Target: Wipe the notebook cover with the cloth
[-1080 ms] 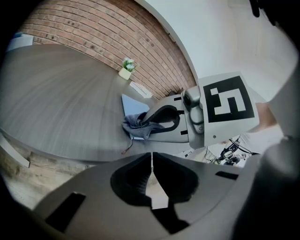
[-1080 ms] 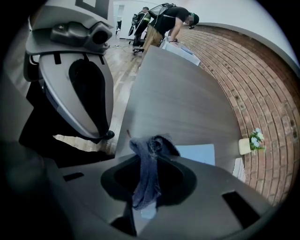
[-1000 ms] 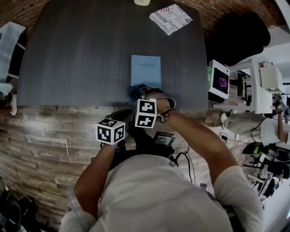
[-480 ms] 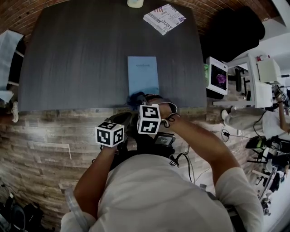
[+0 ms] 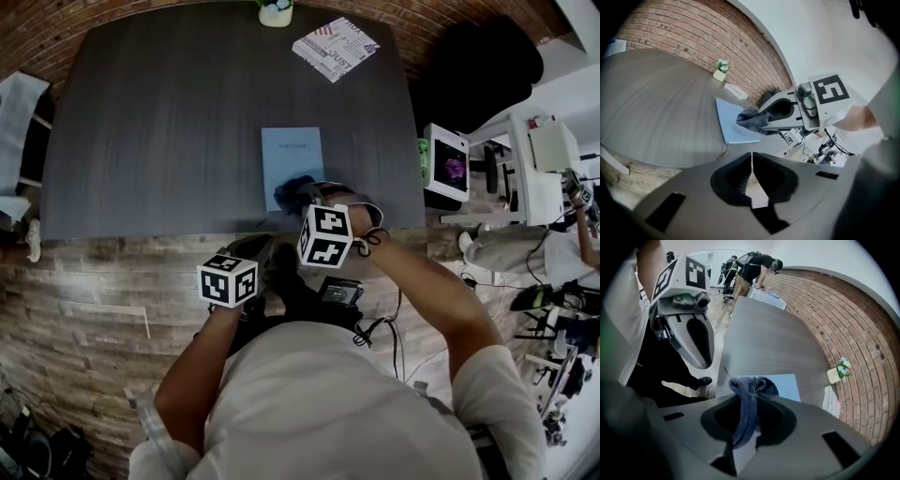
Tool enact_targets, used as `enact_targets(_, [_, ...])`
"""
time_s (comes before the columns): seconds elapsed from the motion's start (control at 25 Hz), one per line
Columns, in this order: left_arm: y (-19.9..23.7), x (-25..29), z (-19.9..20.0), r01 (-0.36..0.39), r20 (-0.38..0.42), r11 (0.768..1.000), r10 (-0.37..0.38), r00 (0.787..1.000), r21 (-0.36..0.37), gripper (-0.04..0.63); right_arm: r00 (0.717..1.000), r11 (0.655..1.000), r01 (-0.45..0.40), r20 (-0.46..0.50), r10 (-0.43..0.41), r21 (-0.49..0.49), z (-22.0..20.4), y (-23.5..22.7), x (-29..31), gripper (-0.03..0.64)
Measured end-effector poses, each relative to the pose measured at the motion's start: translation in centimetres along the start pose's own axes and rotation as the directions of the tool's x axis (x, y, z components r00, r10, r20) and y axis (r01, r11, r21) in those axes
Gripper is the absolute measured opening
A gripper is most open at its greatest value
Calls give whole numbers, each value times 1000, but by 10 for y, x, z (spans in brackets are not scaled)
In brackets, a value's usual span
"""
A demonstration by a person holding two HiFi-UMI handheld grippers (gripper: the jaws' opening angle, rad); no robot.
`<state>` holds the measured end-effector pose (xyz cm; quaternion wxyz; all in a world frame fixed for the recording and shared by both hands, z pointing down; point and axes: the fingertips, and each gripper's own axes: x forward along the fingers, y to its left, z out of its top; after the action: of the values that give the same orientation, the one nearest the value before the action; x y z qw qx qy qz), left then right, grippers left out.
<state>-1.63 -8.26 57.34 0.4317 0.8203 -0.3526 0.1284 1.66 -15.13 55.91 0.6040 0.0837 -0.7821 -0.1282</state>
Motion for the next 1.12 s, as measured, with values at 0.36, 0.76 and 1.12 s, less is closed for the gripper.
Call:
enact_targets(0.36, [-2, 9, 31, -3, 30, 1000, 2, 1000, 16, 11, 994, 995, 97, -58, -95, 36, -31, -65, 13, 82])
enact_targets(0.76, [3, 23, 54, -11, 36, 1000, 10, 999, 14, 11, 984, 987, 158, -90, -154, 29, -43, -116, 36, 83])
enact_targets(1.12, [7, 33, 66, -20, 38, 1000, 20, 999, 2, 11, 971, 977, 213, -118, -210, 15, -52, -159, 49, 83])
